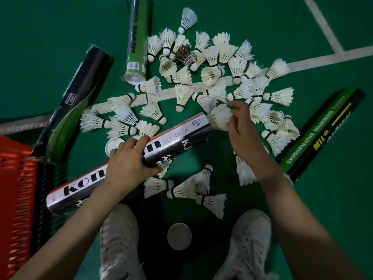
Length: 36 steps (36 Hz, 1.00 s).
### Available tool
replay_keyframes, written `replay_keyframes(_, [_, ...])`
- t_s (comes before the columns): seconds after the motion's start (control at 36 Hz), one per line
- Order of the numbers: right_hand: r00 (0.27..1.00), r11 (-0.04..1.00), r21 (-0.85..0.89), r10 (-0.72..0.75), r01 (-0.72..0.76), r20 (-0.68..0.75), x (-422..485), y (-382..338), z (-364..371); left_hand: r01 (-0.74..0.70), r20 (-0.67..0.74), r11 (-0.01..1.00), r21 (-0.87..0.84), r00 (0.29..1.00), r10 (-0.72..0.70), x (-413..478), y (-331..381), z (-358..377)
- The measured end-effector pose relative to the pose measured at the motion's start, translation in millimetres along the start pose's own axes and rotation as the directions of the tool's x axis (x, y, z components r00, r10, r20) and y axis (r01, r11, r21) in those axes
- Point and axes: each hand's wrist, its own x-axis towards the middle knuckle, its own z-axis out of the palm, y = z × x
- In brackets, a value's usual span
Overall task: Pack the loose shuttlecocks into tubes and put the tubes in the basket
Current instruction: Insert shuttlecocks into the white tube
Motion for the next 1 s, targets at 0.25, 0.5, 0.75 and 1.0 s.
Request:
replay_keyframes(0.25, [0.994,0.991,0.124,0.042,-0.054,0.098,-14.4,-16.7,14.5,-0.006,0.007,1.000,-0.018,1.000,0.006,-2.9,2.6,0.2])
replay_keyframes(0.5, [0.926,0.876,0.365,0.202,-0.316,0.318,-6.2,-44.6,43.3,0.072,0.014,0.997,-0.030,0.997,-0.071,-2.2,-14.3,-1.3])
replay_keyframes(0.75, [0.927,0.905,0.229,0.315,-0.357,0.201,-4.9,-21.3,85.8,0.237,0.074,0.971,-0.009,0.969,-0.236,-7.7,-46.3,4.1])
replay_keyframes(1.0, [0.791,0.940,-0.292,0.043,0.174,0.610,-14.0,0.0,131.5,0.310,0.132,0.940,-0.143,0.947,-0.292,-9.5,-69.0,9.8])
